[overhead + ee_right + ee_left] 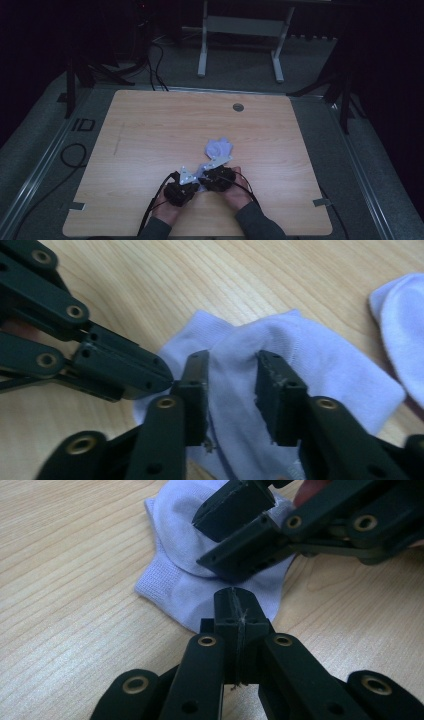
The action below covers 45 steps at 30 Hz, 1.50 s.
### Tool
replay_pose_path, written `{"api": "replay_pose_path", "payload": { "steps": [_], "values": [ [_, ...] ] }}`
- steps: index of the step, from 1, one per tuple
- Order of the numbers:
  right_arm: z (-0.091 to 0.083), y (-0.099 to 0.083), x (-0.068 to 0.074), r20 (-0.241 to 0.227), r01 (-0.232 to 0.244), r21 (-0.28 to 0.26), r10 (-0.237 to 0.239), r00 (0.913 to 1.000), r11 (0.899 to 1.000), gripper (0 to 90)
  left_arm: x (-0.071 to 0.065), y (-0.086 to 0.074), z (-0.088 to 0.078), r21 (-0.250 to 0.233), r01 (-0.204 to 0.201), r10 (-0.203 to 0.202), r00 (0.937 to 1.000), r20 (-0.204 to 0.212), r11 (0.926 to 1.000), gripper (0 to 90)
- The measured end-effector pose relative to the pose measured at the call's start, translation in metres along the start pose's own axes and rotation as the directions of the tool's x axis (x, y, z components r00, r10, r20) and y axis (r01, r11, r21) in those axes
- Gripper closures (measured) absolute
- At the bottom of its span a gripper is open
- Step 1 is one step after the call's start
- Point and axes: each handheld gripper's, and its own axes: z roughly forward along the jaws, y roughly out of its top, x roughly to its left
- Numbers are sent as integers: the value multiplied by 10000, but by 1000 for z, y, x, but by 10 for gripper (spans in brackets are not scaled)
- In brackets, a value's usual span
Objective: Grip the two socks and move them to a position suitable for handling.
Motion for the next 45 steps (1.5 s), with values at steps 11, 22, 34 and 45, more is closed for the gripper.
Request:
{"api": "replay_pose_path", "payload": {
  "steps": [11,22,34,45],
  "values": [
    [-8,-1,-7,304,-397,-288,405,9987,9988,862,0,0,0,-13,40,-40,10000,3,10000,895],
    [-38,-18,-17,798,-884,-803,948,9923,9928,860,0,0,0,-24,117,-117,9999,-8,9999,895],
    [-76,-57,-36,1504,-1625,-884,1744,9731,9828,835,0,0,1,-34,174,-174,9998,-32,9998,895],
    [-102,-75,-53,2653,-2151,-849,2302,9363,9729,708,2,0,0,-23,248,-248,9997,-91,9997,895]
  ]
}}
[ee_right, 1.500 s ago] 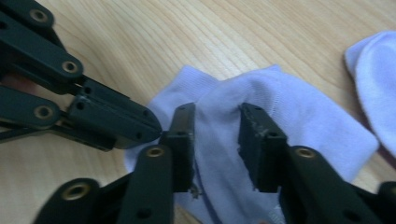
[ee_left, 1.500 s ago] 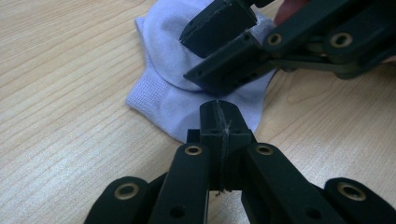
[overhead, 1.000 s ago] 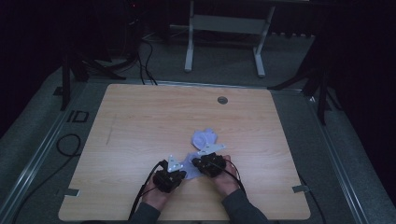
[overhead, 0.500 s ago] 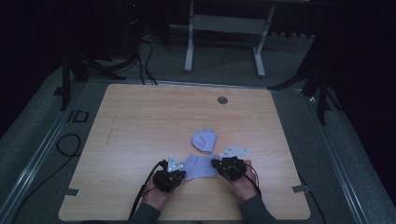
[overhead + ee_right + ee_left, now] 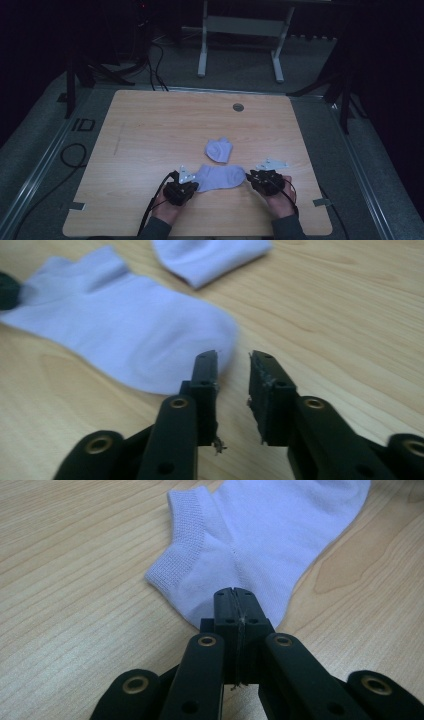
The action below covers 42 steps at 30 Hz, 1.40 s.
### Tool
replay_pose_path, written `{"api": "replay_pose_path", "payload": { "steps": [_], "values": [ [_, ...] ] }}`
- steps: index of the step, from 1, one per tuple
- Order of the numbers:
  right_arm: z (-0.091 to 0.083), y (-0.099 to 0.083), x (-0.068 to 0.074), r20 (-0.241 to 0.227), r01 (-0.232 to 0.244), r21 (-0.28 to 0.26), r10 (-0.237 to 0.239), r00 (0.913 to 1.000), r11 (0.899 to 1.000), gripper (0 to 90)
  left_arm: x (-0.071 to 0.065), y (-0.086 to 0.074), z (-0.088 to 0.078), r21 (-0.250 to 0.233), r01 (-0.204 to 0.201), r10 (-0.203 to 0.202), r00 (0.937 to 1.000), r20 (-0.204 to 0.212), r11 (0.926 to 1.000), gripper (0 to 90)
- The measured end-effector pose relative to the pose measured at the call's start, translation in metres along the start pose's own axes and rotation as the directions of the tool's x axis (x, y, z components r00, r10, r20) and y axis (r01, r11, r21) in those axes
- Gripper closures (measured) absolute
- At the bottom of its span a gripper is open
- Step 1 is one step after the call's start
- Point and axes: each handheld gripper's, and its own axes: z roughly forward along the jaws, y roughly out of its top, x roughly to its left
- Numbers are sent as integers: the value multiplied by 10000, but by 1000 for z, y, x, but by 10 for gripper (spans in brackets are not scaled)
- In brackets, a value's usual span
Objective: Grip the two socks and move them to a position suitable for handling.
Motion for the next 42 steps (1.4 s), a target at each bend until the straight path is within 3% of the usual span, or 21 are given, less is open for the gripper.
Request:
{"api": "replay_pose_path", "payload": {
  "steps": [4,10,24,35,42],
  "values": [
    [-3,3,-3,64,-21,-112,21,10000,9999,670,1,0,0,18,5,-6,10000,56,10000,894],
    [5,19,5,-71,322,-239,-323,9995,9992,641,6,1,0,61,103,-105,9994,329,9999,884],
    [54,81,38,-567,1585,-213,-1595,9856,9871,664,10,2,-2,232,-221,211,9988,432,9995,841],
    [84,108,48,-961,1667,104,-1649,9816,9860,646,9,2,-2,204,-271,263,9988,414,9994,825],
    [89,116,53,-1005,1779,172,-1753,9794,9839,643,9,2,-2,218,-294,285,9987,423,9993,816]
  ]
}}
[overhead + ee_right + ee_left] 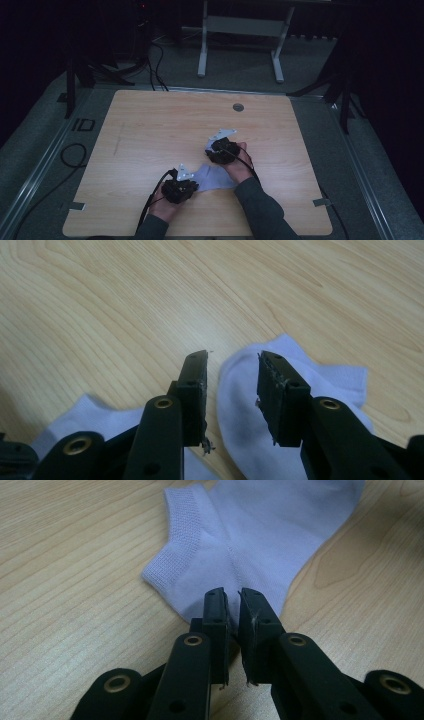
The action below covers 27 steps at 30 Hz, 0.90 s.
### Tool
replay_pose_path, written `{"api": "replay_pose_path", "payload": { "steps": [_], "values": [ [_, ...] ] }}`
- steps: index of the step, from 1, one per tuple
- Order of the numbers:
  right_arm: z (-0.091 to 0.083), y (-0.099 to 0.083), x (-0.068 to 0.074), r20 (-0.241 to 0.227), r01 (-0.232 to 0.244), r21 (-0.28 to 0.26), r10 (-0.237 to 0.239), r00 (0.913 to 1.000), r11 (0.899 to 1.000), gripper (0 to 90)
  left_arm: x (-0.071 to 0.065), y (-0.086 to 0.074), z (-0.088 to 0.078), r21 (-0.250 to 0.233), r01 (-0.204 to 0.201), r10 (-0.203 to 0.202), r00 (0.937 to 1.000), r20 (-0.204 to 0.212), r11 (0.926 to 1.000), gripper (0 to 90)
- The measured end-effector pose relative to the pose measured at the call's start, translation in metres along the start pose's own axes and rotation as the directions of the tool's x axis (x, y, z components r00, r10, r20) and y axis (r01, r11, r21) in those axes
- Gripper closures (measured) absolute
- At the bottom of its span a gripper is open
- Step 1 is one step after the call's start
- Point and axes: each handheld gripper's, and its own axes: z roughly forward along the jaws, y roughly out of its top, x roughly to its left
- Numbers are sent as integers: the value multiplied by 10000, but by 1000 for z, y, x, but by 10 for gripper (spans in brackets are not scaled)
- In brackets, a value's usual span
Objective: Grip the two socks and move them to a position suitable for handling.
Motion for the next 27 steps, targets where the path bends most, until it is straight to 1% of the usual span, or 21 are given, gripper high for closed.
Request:
{"api": "replay_pose_path", "payload": {
  "steps": [1,5,11,12,13,14,15,18,23,24,26,27],
  "values": [
    [1,5,2,11,145,5,-145,9999,9999,641,0,0,0,-23,9,-9,10000,-9,10000,815],
    [4,8,1,36,130,125,-130,9999,9998,632,0,0,0,-27,1,-1,10000,-12,10000,814],
    [14,10,0,55,111,455,-114,9999,9989,615,0,0,0,-28,-9,9,10000,-16,10000,813],
    [17,9,-1,69,59,566,-63,10000,9984,609,0,0,0,-24,-7,7,10000,-13,10000,813],
    [17,9,-1,69,59,566,-63,10000,9984,609,0,0,0,-24,-7,7,10000,-13,10000,813],
    [22,7,-2,74,22,721,-27,10000,9974,603,0,0,1,-15,-28,28,10000,-6,10000,813],
    [22,7,-2,74,22,721,-27,10000,9974,603,0,0,1,-15,-28,28,10000,-6,10000,813],
    [29,5,-5,21,-148,971,147,9999,9952,583,0,0,1,-46,10,-10,10000,4,10000,810],
    [35,3,-4,-90,-92,1181,103,9999,9930,570,0,0,1,-38,1,-1,10000,11,10000,809],
    [39,2,-4,-84,-180,1332,193,9998,9909,566,0,0,1,-37,14,-14,10000,8,10000,808],
    [40,1,-5,-54,-224,1429,234,9997,9895,566,0,0,1,-28,9,-9,10000,15,10000,808],
    [43,-1,-6,4,-359,1617,364,9993,9862,575,0,0,1,-35,11,-11,10000,20,10000,808]
  ]
}}
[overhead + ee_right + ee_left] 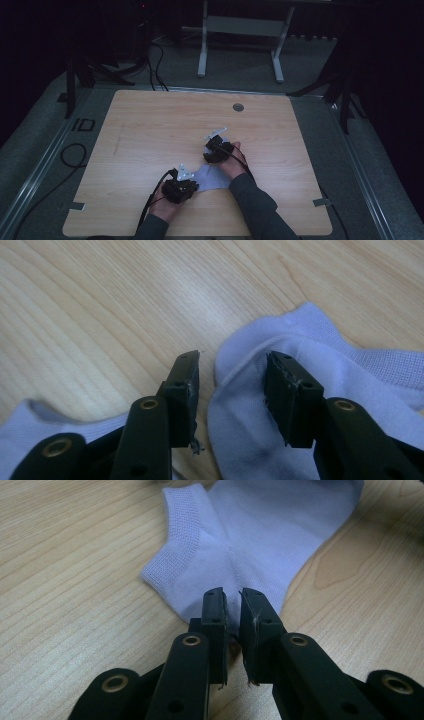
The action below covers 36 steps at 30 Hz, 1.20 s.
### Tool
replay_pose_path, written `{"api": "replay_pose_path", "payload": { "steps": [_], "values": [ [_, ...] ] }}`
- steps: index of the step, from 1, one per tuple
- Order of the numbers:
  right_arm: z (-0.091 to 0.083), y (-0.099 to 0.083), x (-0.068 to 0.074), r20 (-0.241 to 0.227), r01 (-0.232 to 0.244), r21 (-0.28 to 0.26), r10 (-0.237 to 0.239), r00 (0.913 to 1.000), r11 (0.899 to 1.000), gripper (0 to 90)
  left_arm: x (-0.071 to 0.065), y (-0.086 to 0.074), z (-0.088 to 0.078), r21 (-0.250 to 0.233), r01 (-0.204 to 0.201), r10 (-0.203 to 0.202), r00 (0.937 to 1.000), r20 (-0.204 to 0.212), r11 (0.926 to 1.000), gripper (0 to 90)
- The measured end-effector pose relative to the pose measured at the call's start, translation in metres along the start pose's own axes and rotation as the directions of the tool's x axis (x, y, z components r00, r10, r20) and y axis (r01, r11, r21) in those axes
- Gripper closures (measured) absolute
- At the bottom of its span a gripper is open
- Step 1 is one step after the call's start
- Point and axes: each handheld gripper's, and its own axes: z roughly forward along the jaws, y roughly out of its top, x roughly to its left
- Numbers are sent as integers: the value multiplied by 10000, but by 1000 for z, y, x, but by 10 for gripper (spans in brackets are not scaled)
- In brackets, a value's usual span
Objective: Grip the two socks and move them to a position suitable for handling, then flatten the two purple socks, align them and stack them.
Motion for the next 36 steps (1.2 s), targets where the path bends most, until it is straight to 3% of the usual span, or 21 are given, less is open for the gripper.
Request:
{"api": "replay_pose_path", "payload": {
  "steps": [3,6,12,24,36],
  "values": [
    [0,0,-1,-13,-30,-51,30,10000,10000,600,1,1,0,21,-27,27,10000,33,10000,808],
    [-1,0,-4,-35,-31,-35,31,10000,10000,690,1,1,0,12,-41,41,10000,28,10000,807],
    [-3,-1,-5,-595,-10,-65,7,9982,10000,836,0,1,0,17,-37,37,10000,19,10000,804],
    [-6,-2,-3,-666,186,-160,-196,9976,9997,853,0,0,1,-16,-12,12,10000,29,10000,803],
    [-31,-4,-10,-517,217,-763,-257,9983,9968,850,0,0,1,-29,-15,15,10000,-2,10000,803]
  ]
}}
